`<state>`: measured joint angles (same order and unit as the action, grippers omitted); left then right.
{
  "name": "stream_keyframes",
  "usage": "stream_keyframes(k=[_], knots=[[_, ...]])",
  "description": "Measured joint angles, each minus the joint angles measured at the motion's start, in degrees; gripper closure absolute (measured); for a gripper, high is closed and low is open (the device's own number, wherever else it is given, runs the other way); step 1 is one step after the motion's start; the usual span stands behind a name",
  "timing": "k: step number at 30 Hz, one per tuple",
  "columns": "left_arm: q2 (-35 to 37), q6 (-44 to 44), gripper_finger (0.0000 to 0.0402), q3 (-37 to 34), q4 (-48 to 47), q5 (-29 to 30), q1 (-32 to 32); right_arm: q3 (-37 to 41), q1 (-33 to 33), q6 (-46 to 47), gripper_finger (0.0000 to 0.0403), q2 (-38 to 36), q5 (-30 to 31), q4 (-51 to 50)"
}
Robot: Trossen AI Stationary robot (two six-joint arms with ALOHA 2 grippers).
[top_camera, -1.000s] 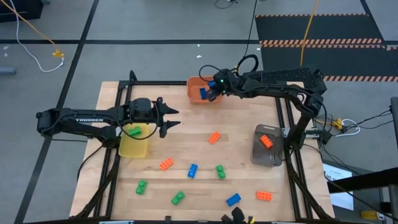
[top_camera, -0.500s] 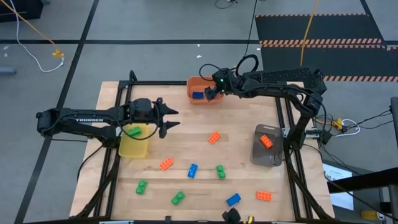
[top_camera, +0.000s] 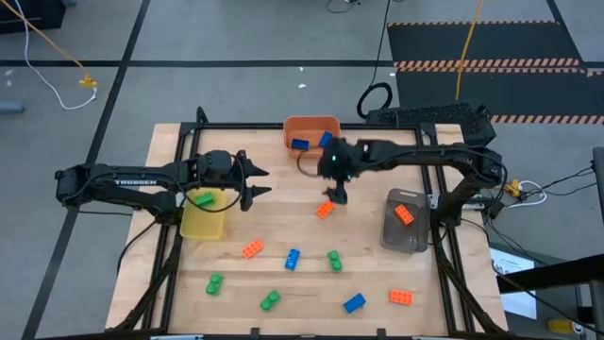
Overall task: Sort & place blocks by color
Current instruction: Put the orange game piece into the black bin
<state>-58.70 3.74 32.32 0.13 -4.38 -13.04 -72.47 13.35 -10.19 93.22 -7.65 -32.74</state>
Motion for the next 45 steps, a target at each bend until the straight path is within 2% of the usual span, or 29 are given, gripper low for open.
stream_keyframes(k=[3, 9, 20, 26, 29, 34, 37, 39, 41, 44, 45], knots=[[0.0, 0.08, 0.0146, 0.0, 0.58, 0.0, 0.0, 1.22, -3.19, -3.08, 0.0058, -0.06, 0.33, -0.25], [0.0, 1.39, 0.0147, 0.0, 0.58, 1.6, 0.01, 8.92, -6.47, -8.54, 0.0058, 0.04, 4.61, 2.09], [0.0, 2.47, 0.0146, 0.0, 1.01, 3.16, 0.0, 18.1, -8.59, -7.93, 0.0058, 0.03, 4.55, 18.74], [0.0, 2.2, 0.0146, 0.0, 1.01, 3.26, 0.02, 19.02, -8.38, -7.91, 0.0058, 1.85, 4.39, 23.08], [0.0, 2.22, 0.0146, 0.0, 0.99, 3.34, 0.0, 19.06, -7.7, -7.15, 0.0058, 4.36, 2.1, 26.08], [0.0, 2.27, 0.0146, 0.0, 0.88, 3.34, 0.02, 19.06, -6.79, -6.72, 0.0062, 7.72, 1.45, 25.89], [0.0, 2.29, 0.0146, 0.0, 0.73, 3.32, 0.02, 18.99, -6.65, -6.56, 0.0088, 7.86, 1.94, 24.71], [0.0, 2.37, 0.0146, 0.0, 0.45, 3.32, 0.01, 18.99, -6.73, -5.63, 0.0125, 7.65, 2.48, 24.4], [0.0, 2.43, 0.0146, 0.0, -0.23, 3.32, 0.04, 19.01, -7.1, -5.33, 0.0176, 7.42, 2.94, 24.31], [0.0, 2.46, 0.0147, 0.0, -1.07, 3.32, 0.04, 19.02, -7.75, -6.14, 0.0273, 7.35, 3.38, 24.11], [0.0, 2.55, 0.0146, 0.0, -1.4, 3.35, 0.04, 18.99, -7.84, -6.54, 0.0287, 7.31, 3.57, 23.89]])
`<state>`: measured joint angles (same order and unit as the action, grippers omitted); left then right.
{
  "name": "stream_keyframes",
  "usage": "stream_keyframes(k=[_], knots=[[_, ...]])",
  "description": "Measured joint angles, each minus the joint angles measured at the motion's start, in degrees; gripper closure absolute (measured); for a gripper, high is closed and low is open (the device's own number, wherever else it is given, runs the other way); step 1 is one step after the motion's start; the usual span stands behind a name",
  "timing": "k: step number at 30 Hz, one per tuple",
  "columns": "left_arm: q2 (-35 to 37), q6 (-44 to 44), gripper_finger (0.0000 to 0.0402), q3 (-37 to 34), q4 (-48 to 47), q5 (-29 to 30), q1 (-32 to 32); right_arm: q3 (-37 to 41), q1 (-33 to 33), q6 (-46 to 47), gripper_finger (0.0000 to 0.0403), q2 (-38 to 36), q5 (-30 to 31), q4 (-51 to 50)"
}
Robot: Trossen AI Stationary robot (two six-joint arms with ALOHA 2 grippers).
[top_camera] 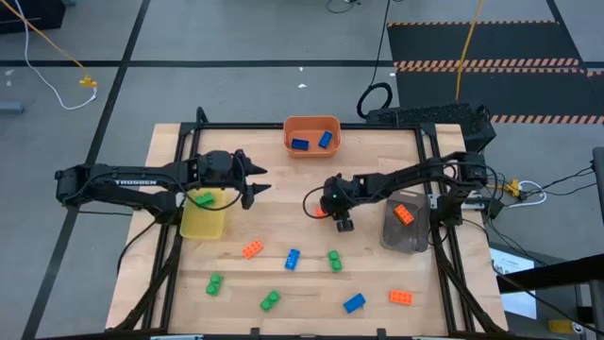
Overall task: Sort & place blocks by color
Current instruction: Put the orange game piece into the black bin
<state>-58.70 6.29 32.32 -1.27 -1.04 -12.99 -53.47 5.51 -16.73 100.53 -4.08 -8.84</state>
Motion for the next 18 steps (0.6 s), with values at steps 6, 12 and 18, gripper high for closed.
stream_keyframes(k=[6, 12, 18], knots=[[0.0, 0.26, 0.0146, 0.0, -0.49, 0.02, 0.07, 0.02, -0.01, 3.24, 0.0284, -3.6, 2.9, -6.51], [0.0, 0.24, 0.0147, 0.0, -0.67, 0.04, 0.09, -2.98, -0.71, 9.49, 0.0284, -18.3, 11.78, -28.25], [0.0, 0.21, 0.0147, 0.0, -0.58, 0.07, 0.11, -4.17, -2.28, 29.35, 0.0284, -33.94, 12.81, -47.79]])
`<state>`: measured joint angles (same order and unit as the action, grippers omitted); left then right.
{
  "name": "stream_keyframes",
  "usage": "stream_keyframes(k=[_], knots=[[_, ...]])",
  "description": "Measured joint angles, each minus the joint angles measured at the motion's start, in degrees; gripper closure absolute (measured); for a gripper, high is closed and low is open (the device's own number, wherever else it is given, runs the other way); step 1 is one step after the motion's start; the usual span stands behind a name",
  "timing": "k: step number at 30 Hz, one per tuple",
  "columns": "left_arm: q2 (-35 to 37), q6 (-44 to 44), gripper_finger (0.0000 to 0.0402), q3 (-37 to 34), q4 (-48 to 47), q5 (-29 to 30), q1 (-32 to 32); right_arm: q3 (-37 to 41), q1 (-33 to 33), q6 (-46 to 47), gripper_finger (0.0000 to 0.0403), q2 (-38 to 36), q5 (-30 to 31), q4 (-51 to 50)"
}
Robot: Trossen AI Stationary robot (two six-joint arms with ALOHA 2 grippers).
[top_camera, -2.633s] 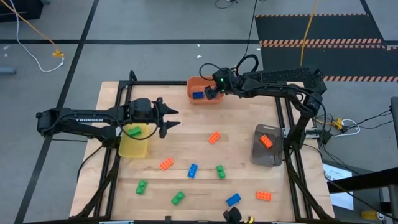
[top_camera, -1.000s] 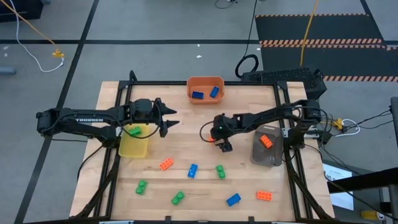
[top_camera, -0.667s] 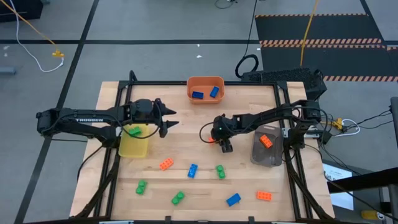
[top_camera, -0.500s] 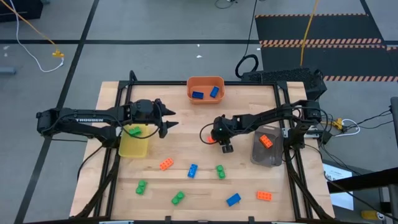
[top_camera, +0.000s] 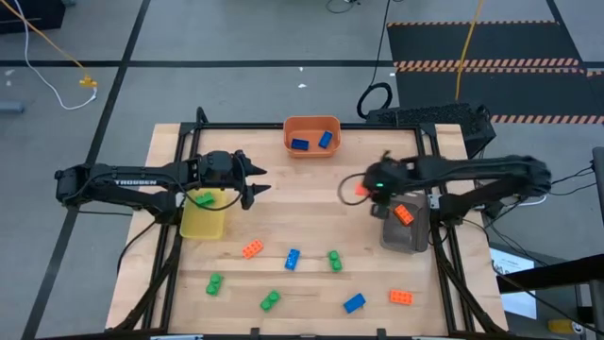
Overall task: Sort & place blocks by color
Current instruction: Put the orange game piece into the black bin
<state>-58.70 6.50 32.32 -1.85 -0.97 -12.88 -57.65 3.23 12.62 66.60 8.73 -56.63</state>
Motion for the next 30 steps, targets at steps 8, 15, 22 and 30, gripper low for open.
stream_keyframes(k=[8, 15, 22, 30], knots=[[0.0, -0.47, 0.0146, 0.0, 0.33, 0.0, 0.0, 1.32, -7.35, 19.96, 0.0284, -9.51, -1.47, -16.93], [0.0, -0.22, 0.0146, 0.0, 1.52, 0.02, 0.0, 8.6, -11.56, 24.98, 0.0284, -9.06, -6.14, -16.94], [0.0, 1.16, 0.0146, 0.0, 1.58, 0.03, 0.0, 13.41, -13.71, 27.25, 0.027, -9.52, -7.58, -15.38], [0.0, 1.84, 0.0146, 0.0, 1.62, 0.02, 0.09, 13.53, -13.84, 27.79, 0.0084, -10.96, -7.25, -13.51]])
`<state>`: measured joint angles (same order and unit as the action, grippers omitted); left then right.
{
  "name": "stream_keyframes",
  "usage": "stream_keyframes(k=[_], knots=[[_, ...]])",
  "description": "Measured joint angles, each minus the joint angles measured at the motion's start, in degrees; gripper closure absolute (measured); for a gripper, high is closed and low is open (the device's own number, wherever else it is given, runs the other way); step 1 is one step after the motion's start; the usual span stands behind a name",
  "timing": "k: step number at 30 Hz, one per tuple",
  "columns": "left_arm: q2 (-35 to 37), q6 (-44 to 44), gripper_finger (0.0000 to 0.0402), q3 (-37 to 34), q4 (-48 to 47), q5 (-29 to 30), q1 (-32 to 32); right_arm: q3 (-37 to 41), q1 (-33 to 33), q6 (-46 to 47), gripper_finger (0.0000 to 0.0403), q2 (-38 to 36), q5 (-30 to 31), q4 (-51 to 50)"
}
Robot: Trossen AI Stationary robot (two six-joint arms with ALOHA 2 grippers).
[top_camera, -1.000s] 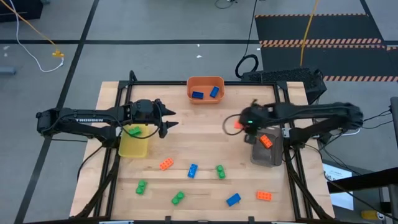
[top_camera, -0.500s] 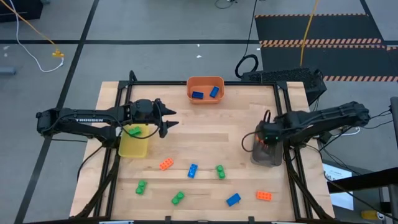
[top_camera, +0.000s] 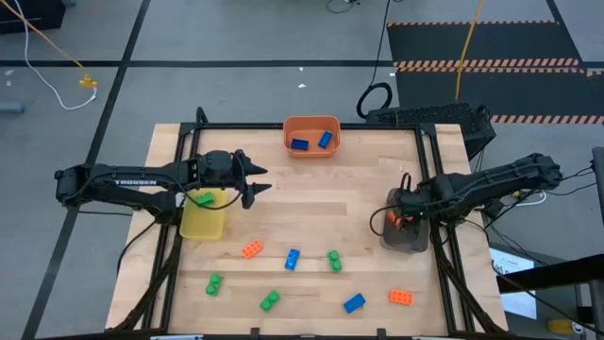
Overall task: Sort & place blocks by color
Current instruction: Put the orange game piece into the black bin
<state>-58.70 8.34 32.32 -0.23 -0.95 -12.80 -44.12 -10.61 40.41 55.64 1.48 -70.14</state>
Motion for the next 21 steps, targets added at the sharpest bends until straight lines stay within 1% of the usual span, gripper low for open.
stream_keyframes(k=[2, 5, 7, 10, 15, 17, 21], knots=[[0.0, 1.28, 0.0147, 0.0, 0.34, 0.05, 0.35, 0.0, 0.0, 0.79, 0.0059, -0.36, 0.17, 0.5], [0.0, 5.34, 0.0147, 1.34, -1.49, 0.11, 2.2, 0.0, 0.0, 2.12, 0.0042, -1.04, 0.17, 1.24], [-0.15, 7.35, 0.0147, 3.69, -6.34, 0.13, 4.68, 0.0, 0.0, 2.35, 0.0041, -1.45, 0.24, 1.72], [-1.83, 10.21, 0.0147, 9.15, -17.04, 0.22, 9.54, 0.0, 0.0, 1.03, 0.0045, -2.06, 1.89, 2.42], [-6.1, 20.63, 0.0147, 17.46, -31.72, 5.75, 19.02, 0.0, 0.12, -0.61, 0.005, -2.89, 4.56, 3.88], [-8.46, 24.55, 0.0147, 19.06, -34.08, 5.95, 22.23, 0.0, 0.11, -0.78, 0.005, -3.11, 4.56, 4.62], [-13.14, 30.89, 0.0146, 19.76, -34.47, 5.95, 27.75, 0.0, 0.11, -1.91, 0.005, -3.11, 4.58, 5.99]])
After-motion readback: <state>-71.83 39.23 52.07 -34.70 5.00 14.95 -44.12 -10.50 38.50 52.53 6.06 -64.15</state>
